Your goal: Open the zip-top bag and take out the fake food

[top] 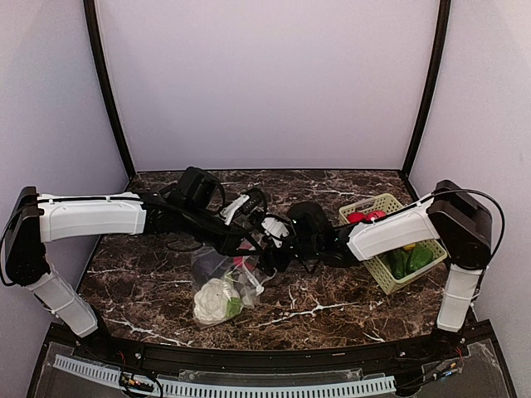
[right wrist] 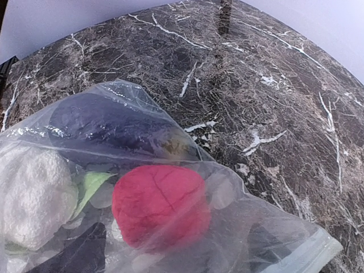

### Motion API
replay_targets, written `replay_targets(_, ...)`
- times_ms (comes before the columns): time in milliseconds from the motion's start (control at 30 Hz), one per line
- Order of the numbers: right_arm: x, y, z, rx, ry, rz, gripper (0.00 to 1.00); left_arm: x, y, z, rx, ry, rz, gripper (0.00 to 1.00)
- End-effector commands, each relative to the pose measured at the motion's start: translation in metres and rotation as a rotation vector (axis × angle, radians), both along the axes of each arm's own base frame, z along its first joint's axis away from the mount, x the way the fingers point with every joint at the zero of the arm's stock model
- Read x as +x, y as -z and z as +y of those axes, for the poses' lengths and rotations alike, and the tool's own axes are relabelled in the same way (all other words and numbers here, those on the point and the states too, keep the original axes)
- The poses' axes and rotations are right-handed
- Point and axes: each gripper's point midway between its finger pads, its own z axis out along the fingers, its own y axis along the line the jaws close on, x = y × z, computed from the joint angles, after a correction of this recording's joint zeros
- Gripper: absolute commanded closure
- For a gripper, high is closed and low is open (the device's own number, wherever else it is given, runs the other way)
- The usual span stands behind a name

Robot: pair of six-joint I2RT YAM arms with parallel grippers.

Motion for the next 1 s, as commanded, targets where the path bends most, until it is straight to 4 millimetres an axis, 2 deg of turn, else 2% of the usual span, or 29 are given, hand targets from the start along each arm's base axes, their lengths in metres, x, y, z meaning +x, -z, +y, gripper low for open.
replay_targets(0,-0.007,0.001,0.016,0.047,-0.073,-0.011,0.14,-0.003,-0.015,-0.004,-0.04,0.025,-0.018,0.99)
replay_targets(167,-0.018,0.003,0.025,0.092,-0.158,-0.008,0.11,-0.002,-0.014,0.0,-0.038,0.01,-0.002,0.99)
replay_targets(433,-0.039,-0.016,0.031,0.125,-0.26,-0.071,0.12,0.005,-0.002,0.029,-0.032,-0.092,0.043,0.99)
replay_targets(567,-0.051,-0.018,0.034,0.126,-0.323,-0.094,0.14,-0.001,0.01,0.037,-0.031,-0.113,0.069,0.99)
replay_targets(667,-0.052,-0.015,0.039,0.114,-0.343,-0.097,0.15,-0.002,0.008,0.038,-0.043,-0.114,0.068,0.99)
replay_targets(800,-0.041,-0.004,0.047,0.072,-0.316,-0.101,0.12,-0.002,0.009,0.04,-0.041,-0.118,0.068,0.99)
replay_targets(967,-0.034,0.019,0.05,0.011,-0.297,-0.074,0.1,-0.002,0.012,0.046,-0.044,-0.129,0.072,0.99)
